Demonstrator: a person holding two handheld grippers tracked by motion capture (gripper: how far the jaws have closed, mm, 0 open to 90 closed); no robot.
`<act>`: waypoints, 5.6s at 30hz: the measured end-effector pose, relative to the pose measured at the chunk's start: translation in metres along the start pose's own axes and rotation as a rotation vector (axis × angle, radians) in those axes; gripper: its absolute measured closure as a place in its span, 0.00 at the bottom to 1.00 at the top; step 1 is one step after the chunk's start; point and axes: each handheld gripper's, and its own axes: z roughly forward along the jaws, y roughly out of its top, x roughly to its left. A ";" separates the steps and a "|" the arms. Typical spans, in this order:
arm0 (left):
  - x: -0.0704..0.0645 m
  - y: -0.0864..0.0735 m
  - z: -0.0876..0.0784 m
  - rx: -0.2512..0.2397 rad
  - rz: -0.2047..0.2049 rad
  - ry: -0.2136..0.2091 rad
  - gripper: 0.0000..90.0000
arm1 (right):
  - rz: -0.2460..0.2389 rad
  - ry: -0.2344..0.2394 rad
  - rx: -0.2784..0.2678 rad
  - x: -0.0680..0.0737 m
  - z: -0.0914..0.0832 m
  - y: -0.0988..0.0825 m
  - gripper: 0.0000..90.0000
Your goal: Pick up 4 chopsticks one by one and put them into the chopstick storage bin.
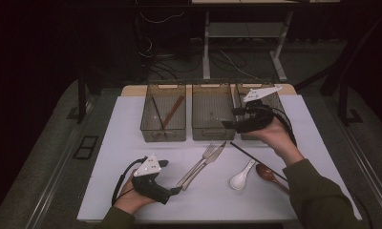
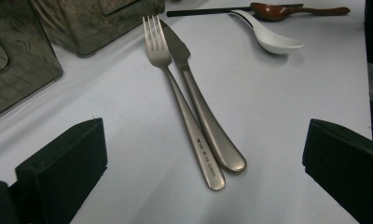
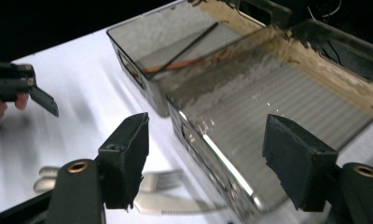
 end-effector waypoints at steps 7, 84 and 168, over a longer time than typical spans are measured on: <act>0.001 0.000 0.000 -0.002 -0.002 0.002 0.00 | 0.011 -0.026 0.000 -0.005 -0.016 -0.027 0.32; -0.002 -0.001 0.001 0.017 0.009 -0.005 0.00 | 0.043 -0.090 0.323 -0.014 -0.048 -0.171 0.94; -0.001 -0.002 0.000 0.021 0.012 -0.001 0.00 | -0.006 -0.041 -0.094 -0.010 -0.069 -0.049 0.96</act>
